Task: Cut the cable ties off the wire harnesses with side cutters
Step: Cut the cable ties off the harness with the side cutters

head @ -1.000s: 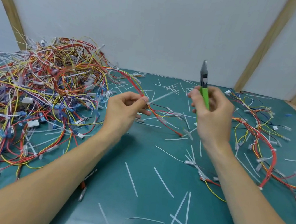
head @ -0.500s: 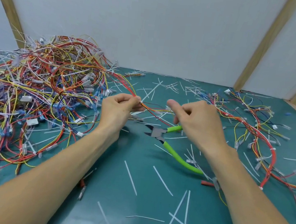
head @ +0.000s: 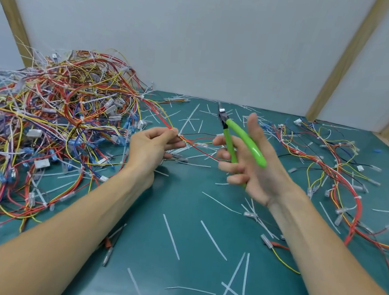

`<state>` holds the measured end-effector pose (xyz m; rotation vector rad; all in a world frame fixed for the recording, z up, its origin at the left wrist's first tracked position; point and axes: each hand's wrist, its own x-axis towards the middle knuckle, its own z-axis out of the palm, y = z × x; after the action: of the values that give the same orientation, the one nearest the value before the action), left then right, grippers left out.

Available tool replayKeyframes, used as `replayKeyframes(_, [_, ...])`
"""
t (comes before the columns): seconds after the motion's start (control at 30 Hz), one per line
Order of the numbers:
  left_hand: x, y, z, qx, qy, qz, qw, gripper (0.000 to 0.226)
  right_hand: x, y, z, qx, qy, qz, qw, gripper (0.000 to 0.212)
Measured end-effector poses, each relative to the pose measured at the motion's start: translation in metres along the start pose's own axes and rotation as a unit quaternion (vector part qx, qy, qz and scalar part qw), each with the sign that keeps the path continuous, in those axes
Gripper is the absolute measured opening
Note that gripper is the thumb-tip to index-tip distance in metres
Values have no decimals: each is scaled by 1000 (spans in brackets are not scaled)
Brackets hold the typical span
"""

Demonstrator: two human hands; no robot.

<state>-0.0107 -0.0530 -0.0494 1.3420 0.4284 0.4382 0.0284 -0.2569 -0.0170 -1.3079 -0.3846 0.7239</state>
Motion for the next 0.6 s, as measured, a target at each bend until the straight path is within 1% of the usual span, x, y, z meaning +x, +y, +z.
replayKeyframes(0.03, [0,0,0,-2,0,0,1000,13,-1,0,0,34,-12,-6,999,92])
replayKeyframes(0.07, [-1,1,0,-4,2,-1,1000,14,-2,1,-1,51,-13,-14,998,87])
replayKeyframes(0.17, [-1,2,0,-7,5,-1,1000,13,-2,4,1,46,23,-25,998,55])
replayKeyframes(0.2, [-1,2,0,-9,4,-1,1000,11,-1,4,2,49,38,-25,998,49])
replayKeyframes(0.33, [-2,2,0,-19,-2,-5,1000,8,0,3,6,60,55,-26,996,47])
replayKeyframes(0.4, [-3,2,0,-24,-2,-7,1000,7,0,2,6,18,58,-19,998,44])
replayKeyframes(0.43, [-3,2,0,-26,-2,-7,1000,7,0,3,6,-27,66,-21,997,41])
replayKeyframes(0.47, [-3,3,0,-26,-2,-8,1000,6,1,4,5,-101,85,-36,991,39])
replayKeyframes(0.5, [-4,3,1,-27,-3,-8,1000,6,1,5,4,-205,115,-65,970,38])
replayKeyframes(0.53, [-4,3,1,-29,-4,-8,1000,6,2,7,3,-319,146,-100,931,38])
replayKeyframes(0.57, [-4,2,1,-31,-4,-7,999,6,3,10,2,-417,171,-131,883,40])
replayKeyframes(0.6, [-4,3,1,-34,-3,-5,999,6,3,14,0,-480,189,-148,844,43])
